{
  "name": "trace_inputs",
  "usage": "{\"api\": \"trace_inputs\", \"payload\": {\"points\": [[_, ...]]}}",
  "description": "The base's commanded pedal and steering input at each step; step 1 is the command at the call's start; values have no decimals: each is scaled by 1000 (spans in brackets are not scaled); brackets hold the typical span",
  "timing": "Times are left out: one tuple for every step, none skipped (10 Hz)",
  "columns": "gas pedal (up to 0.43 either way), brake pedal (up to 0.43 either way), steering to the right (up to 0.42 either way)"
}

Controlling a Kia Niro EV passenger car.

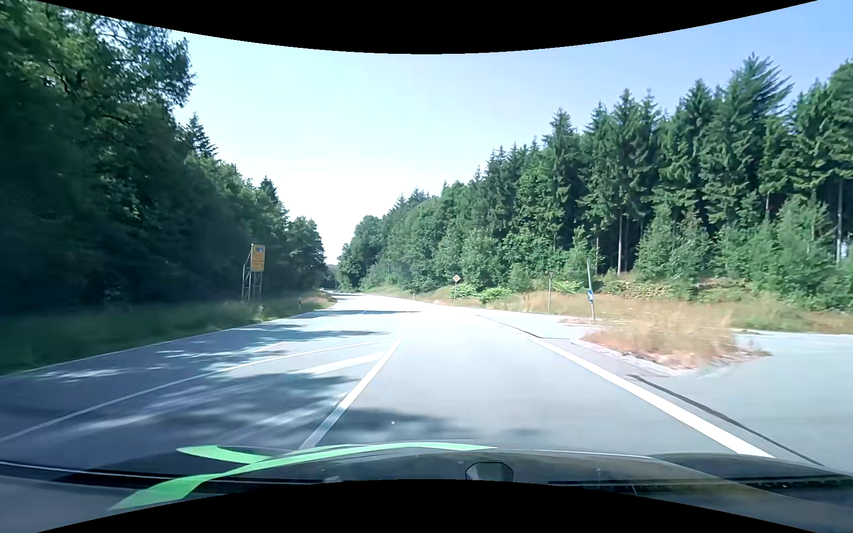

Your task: Follow the waypoints while adhering to traffic rules and regulations

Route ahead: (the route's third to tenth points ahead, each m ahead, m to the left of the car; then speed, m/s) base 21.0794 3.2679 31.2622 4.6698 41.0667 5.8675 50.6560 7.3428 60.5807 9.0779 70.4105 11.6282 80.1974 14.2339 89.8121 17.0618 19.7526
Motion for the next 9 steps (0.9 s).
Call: {"api": "trace_inputs", "payload": {"points": [[189, 0, -23], [197, 0, -24], [197, 0, -23], [197, 0, -23], [209, 0, -24], [209, 0, -24], [220, 0, -23], [220, 0, -23], [220, 0, -24]]}}
